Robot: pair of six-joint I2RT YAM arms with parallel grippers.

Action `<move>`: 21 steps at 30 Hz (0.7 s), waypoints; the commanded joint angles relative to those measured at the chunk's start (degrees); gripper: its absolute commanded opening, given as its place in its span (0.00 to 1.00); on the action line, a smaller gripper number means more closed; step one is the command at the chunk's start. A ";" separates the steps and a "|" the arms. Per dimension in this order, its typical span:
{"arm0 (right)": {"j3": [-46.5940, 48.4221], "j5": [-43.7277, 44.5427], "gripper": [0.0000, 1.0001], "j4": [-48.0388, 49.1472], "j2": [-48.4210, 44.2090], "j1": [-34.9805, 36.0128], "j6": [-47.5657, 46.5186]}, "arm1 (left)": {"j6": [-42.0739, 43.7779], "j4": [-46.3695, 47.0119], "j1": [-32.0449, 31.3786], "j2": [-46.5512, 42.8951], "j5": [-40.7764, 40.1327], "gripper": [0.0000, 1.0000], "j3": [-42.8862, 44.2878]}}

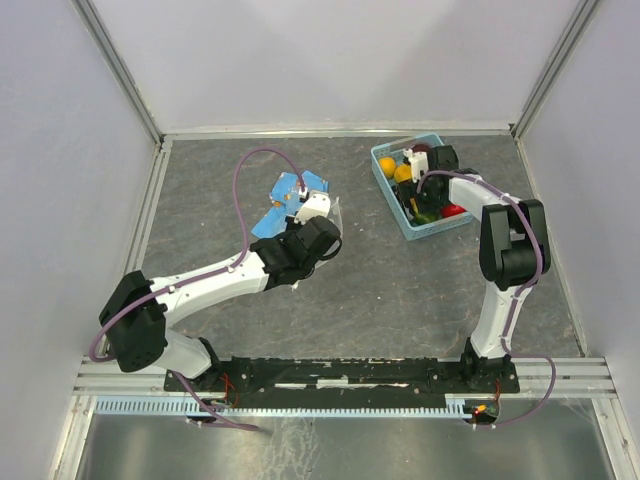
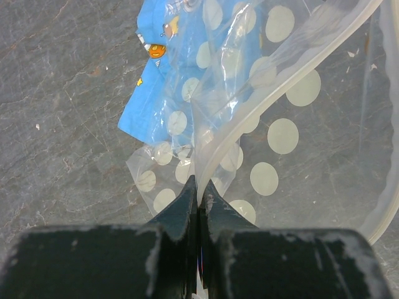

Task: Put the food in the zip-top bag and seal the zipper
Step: Pick up the fake fruit from the bin.

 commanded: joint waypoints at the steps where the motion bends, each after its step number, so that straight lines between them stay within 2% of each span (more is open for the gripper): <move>1: 1.13 -1.40 0.79 0.22 -0.61 -0.04 2.32 | 1.56 2.83 0.29 -0.65 -0.65 0.03 -0.01; 3: 0.63 -1.24 0.76 0.48 -1.44 -0.08 3.28 | 1.55 2.86 0.30 -0.61 -0.52 0.03 0.00; 9: -0.75 -0.01 0.58 1.66 -5.21 -0.01 6.09 | 1.63 3.10 0.31 -0.57 -0.30 0.03 -0.06; 15: -1.36 2.26 0.34 1.74 -8.38 -0.01 9.09 | 1.86 3.30 0.32 -0.50 -0.16 0.03 -0.17; 21: -1.40 2.26 0.26 0.53 -11.45 -0.01 13.44 | 1.99 3.77 0.32 -0.90 0.82 0.03 -0.44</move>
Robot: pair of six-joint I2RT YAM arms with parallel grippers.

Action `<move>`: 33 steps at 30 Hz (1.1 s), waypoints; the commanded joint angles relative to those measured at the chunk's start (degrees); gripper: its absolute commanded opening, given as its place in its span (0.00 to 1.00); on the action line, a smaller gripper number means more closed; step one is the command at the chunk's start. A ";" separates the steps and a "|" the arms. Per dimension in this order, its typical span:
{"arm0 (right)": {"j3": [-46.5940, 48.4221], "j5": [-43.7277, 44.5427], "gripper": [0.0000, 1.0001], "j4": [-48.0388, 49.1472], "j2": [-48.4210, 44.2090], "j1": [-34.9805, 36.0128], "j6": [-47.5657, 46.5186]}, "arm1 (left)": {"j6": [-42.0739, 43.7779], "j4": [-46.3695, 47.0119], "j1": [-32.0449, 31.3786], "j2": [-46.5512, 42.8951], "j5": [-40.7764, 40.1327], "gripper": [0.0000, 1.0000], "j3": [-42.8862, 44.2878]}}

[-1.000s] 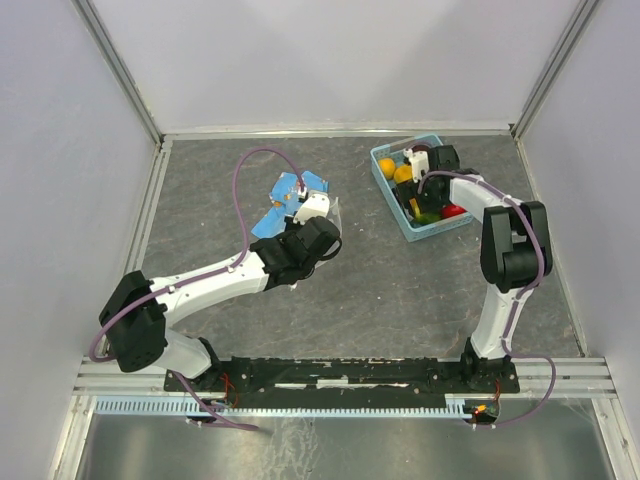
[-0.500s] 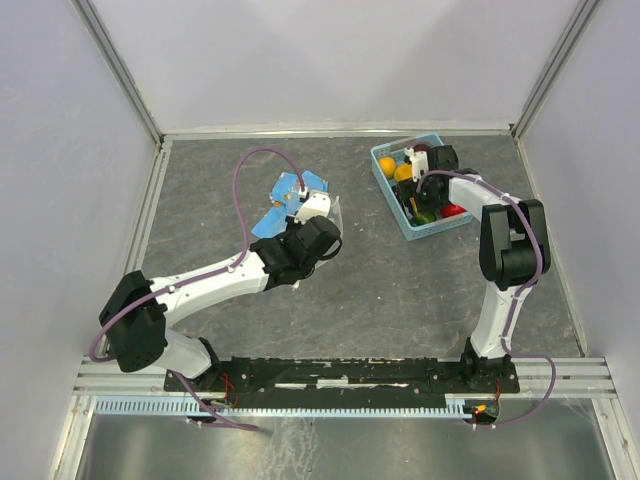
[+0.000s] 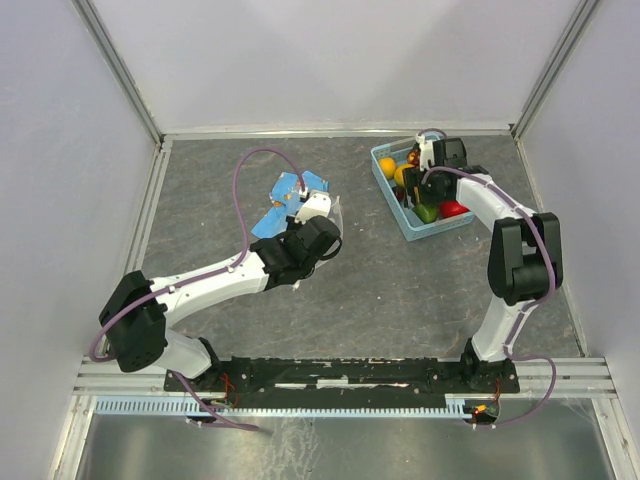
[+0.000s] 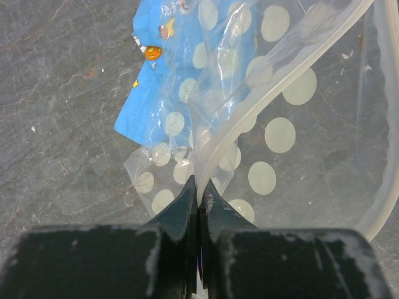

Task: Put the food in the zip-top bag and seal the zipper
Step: Pick up the fake fruit from the bin.

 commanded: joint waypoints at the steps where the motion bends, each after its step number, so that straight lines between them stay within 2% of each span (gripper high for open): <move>1: -0.56 0.85 0.25 0.09 -5.17 0.00 5.23 | 1.93 2.99 0.32 -0.89 0.51 0.03 -0.36; 10: -3.49 0.60 0.22 0.45 -12.40 0.05 13.89 | 1.88 3.25 0.29 -1.11 1.44 0.03 -0.35; 17: -7.90 -4.03 0.21 1.35 -19.77 1.31 19.78 | 1.70 3.36 0.28 -1.54 2.31 0.03 -0.45; 26: -17.23 -9.56 0.21 7.92 -30.59 10.59 28.31 | 1.56 3.95 0.36 -2.31 3.99 0.03 -0.69; 33: -21.63 -13.62 0.20 14.14 -34.69 18.56 34.52 | 1.43 4.66 0.34 -2.49 5.18 0.03 -0.88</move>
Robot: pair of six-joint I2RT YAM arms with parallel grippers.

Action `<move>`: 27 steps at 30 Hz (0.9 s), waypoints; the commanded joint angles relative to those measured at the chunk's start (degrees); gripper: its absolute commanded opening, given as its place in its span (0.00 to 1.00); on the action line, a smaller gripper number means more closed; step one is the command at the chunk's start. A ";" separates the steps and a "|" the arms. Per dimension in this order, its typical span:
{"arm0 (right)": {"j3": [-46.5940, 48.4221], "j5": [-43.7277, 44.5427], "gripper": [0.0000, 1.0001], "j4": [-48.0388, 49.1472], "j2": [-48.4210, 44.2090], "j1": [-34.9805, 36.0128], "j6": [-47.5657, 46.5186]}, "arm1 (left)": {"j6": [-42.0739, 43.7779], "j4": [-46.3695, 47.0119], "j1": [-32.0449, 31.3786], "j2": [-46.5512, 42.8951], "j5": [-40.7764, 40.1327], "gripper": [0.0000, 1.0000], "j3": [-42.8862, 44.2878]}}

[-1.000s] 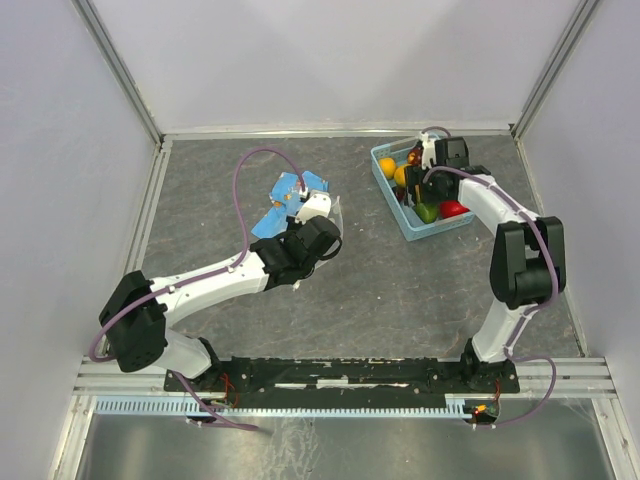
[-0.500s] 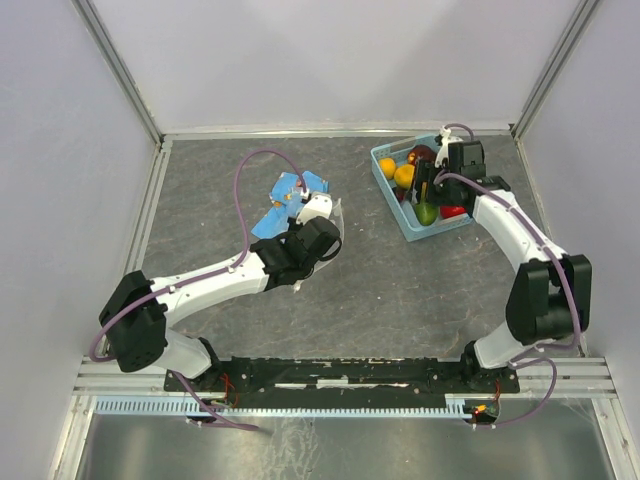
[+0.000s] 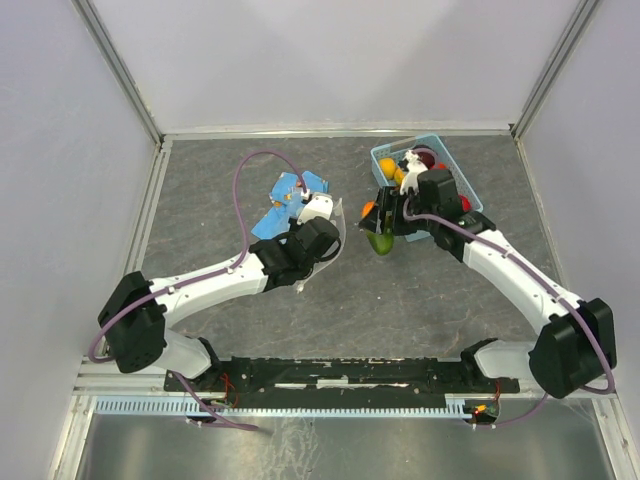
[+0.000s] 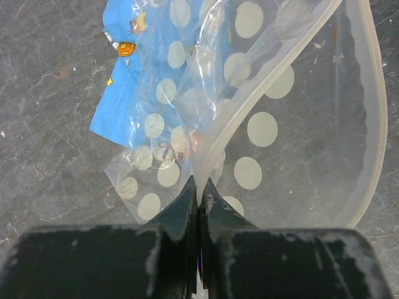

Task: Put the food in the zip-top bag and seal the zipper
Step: Pick up the fake fruit from the bin, then place the fake fruit in the zipper food storage bag.

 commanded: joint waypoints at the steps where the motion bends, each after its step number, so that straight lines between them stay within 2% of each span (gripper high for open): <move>1: -2.70 -4.45 0.20 8.54 -3.52 2.87 6.78 | 1.16 3.13 0.30 -2.01 0.61 0.03 0.12; 9: -5.90 -9.74 0.19 16.83 -1.90 7.66 13.52 | 0.88 4.00 0.35 -2.98 3.39 0.03 -0.13; 16: -6.97 -13.57 0.19 26.31 3.65 10.46 19.32 | 0.59 5.12 0.34 -4.64 6.44 0.03 -0.85; 27: -7.51 -7.15 0.21 26.83 7.24 10.60 20.97 | 0.78 7.09 0.37 -7.62 10.84 0.03 -2.34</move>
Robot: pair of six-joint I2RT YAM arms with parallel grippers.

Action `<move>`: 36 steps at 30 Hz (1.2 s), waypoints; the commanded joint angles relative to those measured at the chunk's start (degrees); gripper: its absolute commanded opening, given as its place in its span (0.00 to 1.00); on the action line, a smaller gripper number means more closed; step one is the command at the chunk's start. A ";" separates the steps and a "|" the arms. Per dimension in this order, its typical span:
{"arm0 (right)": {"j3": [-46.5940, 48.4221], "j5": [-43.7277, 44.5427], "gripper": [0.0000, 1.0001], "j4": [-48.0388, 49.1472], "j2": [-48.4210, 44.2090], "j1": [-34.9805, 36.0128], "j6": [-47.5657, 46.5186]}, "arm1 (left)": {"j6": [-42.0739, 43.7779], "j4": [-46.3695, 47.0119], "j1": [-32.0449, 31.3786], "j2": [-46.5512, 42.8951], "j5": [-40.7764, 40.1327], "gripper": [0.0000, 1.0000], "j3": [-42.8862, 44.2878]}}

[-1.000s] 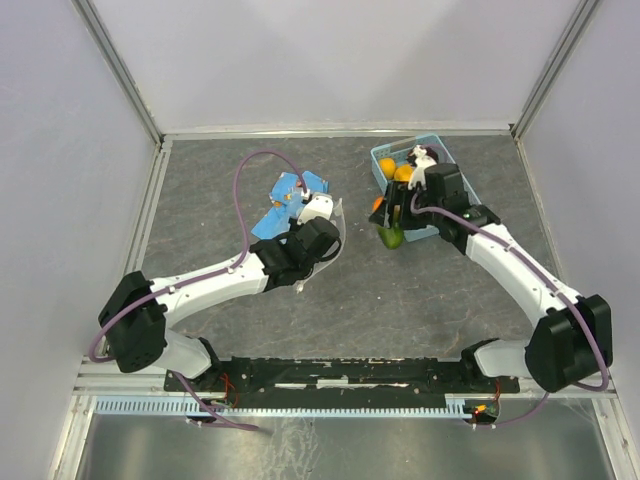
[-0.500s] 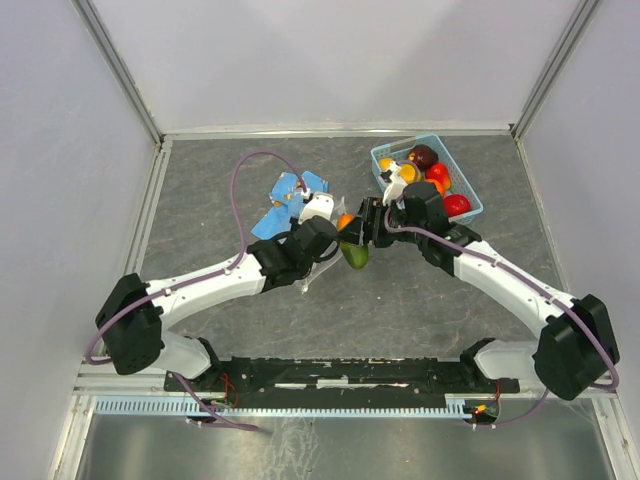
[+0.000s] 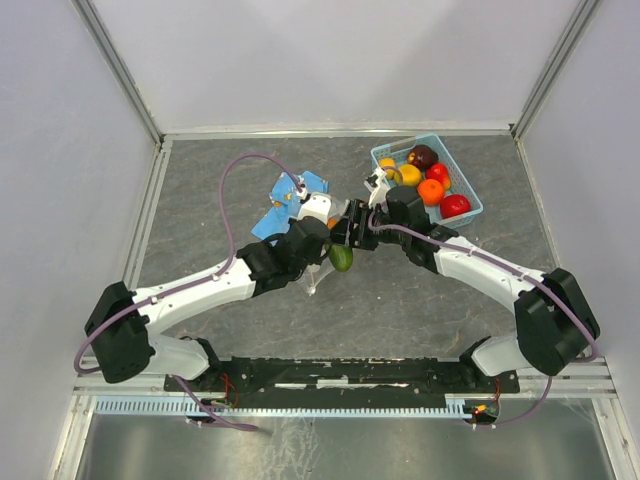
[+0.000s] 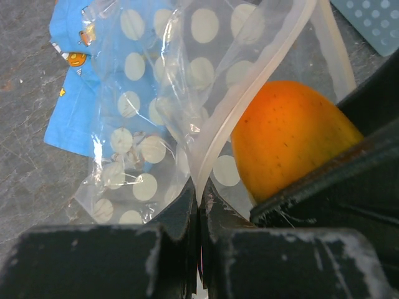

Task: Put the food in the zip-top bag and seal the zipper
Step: Place the fake fruit in the zipper food storage bag.

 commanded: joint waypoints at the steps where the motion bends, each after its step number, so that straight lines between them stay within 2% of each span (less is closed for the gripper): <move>1: -0.08 4.07 0.21 3.56 0.18 0.11 1.24 | 0.88 4.12 0.31 -3.06 2.44 0.03 -0.60; 21: -3.85 20.17 0.27 6.55 -1.71 0.13 7.51 | 1.13 9.91 0.22 -4.12 18.06 0.03 -2.41; 27: -3.29 18.12 0.41 6.68 -0.72 0.07 7.36 | 0.64 10.65 0.28 -3.72 18.70 0.03 -2.60; 36: -3.13 16.79 0.63 4.08 -2.77 0.08 4.83 | -0.11 8.90 0.29 -2.88 14.11 0.03 -1.97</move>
